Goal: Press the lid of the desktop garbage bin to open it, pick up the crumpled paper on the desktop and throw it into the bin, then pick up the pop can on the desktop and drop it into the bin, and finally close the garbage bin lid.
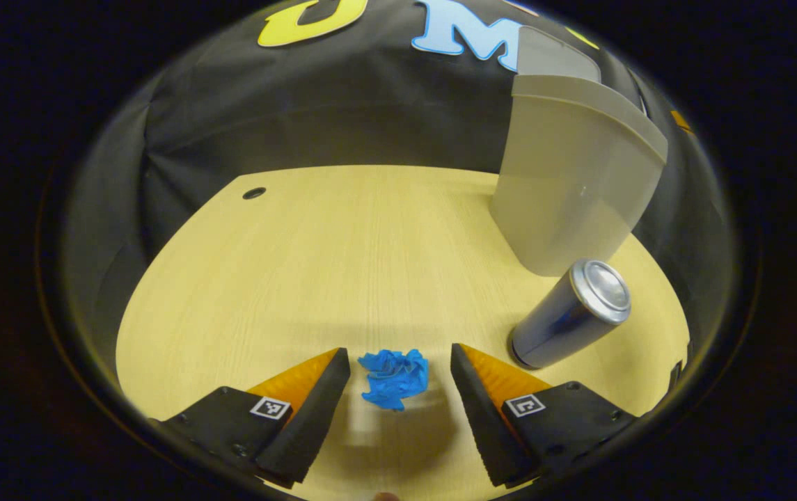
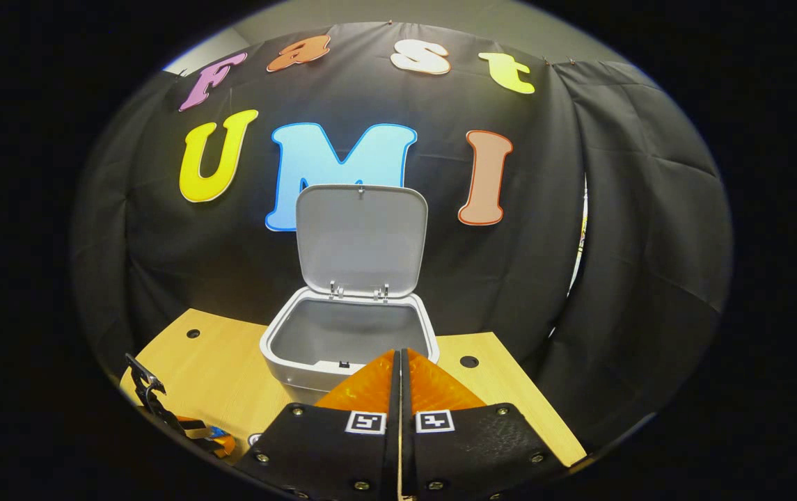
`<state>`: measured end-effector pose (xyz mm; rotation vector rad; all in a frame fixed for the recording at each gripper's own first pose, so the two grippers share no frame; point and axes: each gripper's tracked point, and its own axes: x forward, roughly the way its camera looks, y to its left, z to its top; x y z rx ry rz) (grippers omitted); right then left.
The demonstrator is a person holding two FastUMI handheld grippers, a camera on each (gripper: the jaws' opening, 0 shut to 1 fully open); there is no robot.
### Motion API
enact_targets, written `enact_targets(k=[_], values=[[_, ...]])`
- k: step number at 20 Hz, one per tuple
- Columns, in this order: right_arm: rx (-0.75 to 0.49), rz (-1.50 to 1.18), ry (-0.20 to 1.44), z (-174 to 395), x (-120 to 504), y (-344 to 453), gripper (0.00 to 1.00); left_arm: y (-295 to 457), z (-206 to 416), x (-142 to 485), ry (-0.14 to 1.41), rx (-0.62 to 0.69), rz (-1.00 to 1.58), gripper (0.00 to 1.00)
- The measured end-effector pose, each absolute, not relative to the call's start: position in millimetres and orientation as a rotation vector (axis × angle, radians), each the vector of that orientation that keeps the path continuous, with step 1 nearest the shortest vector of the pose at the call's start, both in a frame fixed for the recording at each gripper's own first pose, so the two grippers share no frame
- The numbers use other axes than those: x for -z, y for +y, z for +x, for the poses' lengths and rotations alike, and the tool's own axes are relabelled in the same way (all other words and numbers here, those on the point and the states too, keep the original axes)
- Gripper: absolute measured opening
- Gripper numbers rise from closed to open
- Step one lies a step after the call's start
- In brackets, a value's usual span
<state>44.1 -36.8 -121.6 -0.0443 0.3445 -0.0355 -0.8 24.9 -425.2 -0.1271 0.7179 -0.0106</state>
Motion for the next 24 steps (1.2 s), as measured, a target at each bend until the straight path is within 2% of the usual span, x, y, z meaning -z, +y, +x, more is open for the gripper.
enact_targets(k=[12, 15, 17, 19, 24], values=[[0.012, -0.041, 0.37, 48, 130, -29, 0.01, 29, -4, 448, 0.789, -0.007, -0.127, 0.96], [0.012, -0.042, 0.372, 48, 131, -30, 0.01, 32, -5, 445, 0.785, -0.011, -0.129, 0.64], [0.012, -0.043, 0.376, 47, 133, -30, 0.01, 33, -5, 442, 0.779, -0.018, -0.117, 0.62], [0.01, -0.042, 0.378, 46, 134, -29, 0.01, 35, -3, 439, 0.765, -0.029, -0.113, 0.41], [0.007, -0.042, 0.375, 44, 133, -27, 0.01, 34, -1, 434, 0.754, -0.022, -0.101, 0.41]])
